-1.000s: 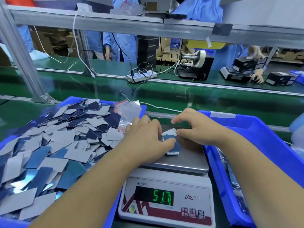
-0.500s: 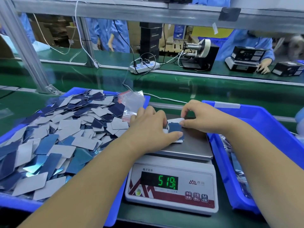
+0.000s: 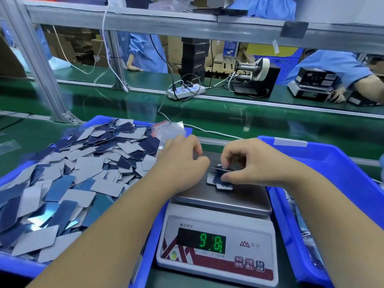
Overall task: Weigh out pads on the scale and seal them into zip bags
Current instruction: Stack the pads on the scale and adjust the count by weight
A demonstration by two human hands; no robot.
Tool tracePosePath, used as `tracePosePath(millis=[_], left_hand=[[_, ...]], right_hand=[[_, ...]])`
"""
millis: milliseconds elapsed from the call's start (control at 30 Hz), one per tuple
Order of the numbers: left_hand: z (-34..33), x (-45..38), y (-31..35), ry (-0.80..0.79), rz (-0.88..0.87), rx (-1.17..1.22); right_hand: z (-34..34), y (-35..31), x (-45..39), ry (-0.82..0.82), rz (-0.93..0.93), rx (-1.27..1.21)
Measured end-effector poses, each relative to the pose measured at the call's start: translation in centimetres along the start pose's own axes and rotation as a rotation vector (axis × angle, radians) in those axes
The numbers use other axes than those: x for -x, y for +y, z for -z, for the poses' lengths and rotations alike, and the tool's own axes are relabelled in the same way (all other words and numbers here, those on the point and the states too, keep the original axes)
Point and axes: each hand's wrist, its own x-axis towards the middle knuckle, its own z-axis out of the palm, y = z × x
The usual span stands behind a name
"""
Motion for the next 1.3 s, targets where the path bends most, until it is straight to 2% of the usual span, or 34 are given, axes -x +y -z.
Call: tracePosePath(millis=[100,233,500,667,833,1300], left_hand=[[0.3,-0.1,-0.1,0.037,0.044,0.067],[0.1,0.0,0.1,-0.009,0.049,0.052],[0.0,0.2,0.0,-0.032,0.048,-0.001],[-0.4,0.4,-0.1,-0.095,-0.016,-0.033],[-0.5,0.4,-0.4,-0.16,-0.072,-0.081],[-0.3,0.7,0.3,-0.284,-0.082,-0.168]], right_hand=[[0.5,0.1,0.3,-0.106,-0.052,-0.162],[1.1,0.6,0.4,-0.036,-0.057,-0.205],[0.9,1.9,0.0,0.051,-0.212,0.004],[0.7,2.1,-0.2,0.083,-0.23,0.081],[0.4,2.3,-0.1,0.018,-0.233,0.104],[0.3,1.8,-0.4,-0.134,-0.289,0.076]])
